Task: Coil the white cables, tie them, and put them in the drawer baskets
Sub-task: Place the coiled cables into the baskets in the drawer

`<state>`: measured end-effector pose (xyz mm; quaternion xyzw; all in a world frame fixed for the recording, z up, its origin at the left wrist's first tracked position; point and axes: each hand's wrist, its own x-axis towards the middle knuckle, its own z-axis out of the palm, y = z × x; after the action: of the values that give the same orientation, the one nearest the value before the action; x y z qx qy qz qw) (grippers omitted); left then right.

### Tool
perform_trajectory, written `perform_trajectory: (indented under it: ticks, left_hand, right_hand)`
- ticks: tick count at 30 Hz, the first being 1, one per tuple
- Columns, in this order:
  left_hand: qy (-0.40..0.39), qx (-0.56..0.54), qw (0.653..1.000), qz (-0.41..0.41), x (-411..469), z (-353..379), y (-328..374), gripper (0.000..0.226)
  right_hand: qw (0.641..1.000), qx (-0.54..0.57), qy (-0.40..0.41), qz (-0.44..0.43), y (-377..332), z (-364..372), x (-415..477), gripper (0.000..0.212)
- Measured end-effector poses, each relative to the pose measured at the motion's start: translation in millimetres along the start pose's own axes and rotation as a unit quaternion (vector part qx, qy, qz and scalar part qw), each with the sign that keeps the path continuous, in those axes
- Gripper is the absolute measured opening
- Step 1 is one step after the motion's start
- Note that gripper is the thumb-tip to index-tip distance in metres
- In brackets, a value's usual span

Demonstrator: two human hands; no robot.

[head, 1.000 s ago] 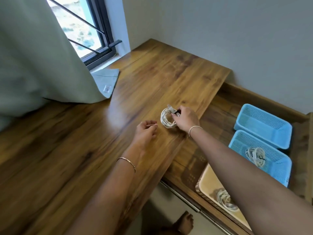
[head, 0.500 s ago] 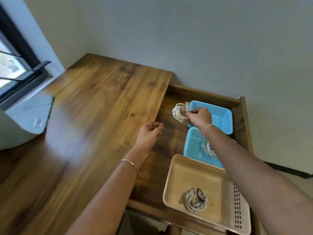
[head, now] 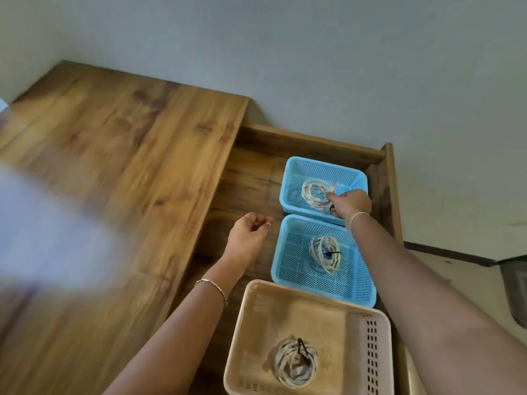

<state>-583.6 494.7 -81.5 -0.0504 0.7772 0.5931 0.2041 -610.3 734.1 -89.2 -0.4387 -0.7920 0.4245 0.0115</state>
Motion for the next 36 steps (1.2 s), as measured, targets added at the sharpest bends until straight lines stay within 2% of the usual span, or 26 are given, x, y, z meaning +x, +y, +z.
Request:
perform_trajectory:
  ticks: [10, 13, 16, 18, 20, 22, 24, 26, 29, 33, 36]
  left_hand:
    - [-0.008, 0.051, 0.999, -0.006, 3.6, 13.1, -0.9, 0.010]
    - [-0.008, 0.063, 0.998, 0.003, -2.0, 12.0, 0.8, 0.010]
    - [-0.012, 0.080, 0.997, 0.014, -16.0, 10.5, 6.7, 0.008]
    - [-0.029, 0.090, 0.995, 0.024, -27.5, 10.7, 8.5, 0.009]
    - [-0.057, 0.111, 0.991, 0.043, -42.6, 10.8, 7.1, 0.012]
    - [-0.083, 0.148, 0.983, 0.071, -58.6, 11.1, 1.8, 0.015]
    - [-0.098, 0.187, 0.973, 0.096, -74.2, 10.0, -5.7, 0.019]
    - [-0.100, 0.228, 0.962, 0.115, -91.6, 6.5, -13.0, 0.023]
    - [-0.074, 0.290, 0.941, 0.157, -117.7, -1.1, -22.9, 0.025]
    - [-0.065, 0.317, 0.931, 0.169, -151.8, -13.8, -38.1, 0.027]
    - [-0.066, 0.334, 0.925, 0.169, -179.2, -23.1, -51.6, 0.031]
  right_hand:
    - [0.998, -0.064, -0.027, -0.002, 3.5, 4.2, 23.9, 0.034]
    - [0.997, -0.072, -0.012, -0.026, 5.6, -3.2, 16.4, 0.032]
    - [0.993, -0.055, 0.053, -0.090, 7.9, -14.9, -4.1, 0.013]
    - [0.987, -0.019, 0.099, -0.124, 13.3, -27.3, -24.9, 0.012]
    - [0.978, 0.001, 0.138, -0.156, 28.4, -42.7, -52.3, 0.014]
    - [0.964, -0.028, 0.207, -0.166, 53.8, -59.4, -79.3, 0.023]
    - [0.966, -0.041, 0.231, -0.113, 82.6, -76.6, -101.8, 0.038]
    - [0.984, 0.017, 0.176, -0.036, 110.1, -89.6, -125.6, 0.044]
    - [0.990, 0.117, 0.053, 0.049, 149.6, -95.0, -155.3, 0.037]
    - [0.988, 0.142, 0.003, 0.066, 196.4, -92.1, -182.9, 0.032]
    - [0.984, 0.161, -0.013, 0.078, 200.0, -95.3, -211.6, 0.028]
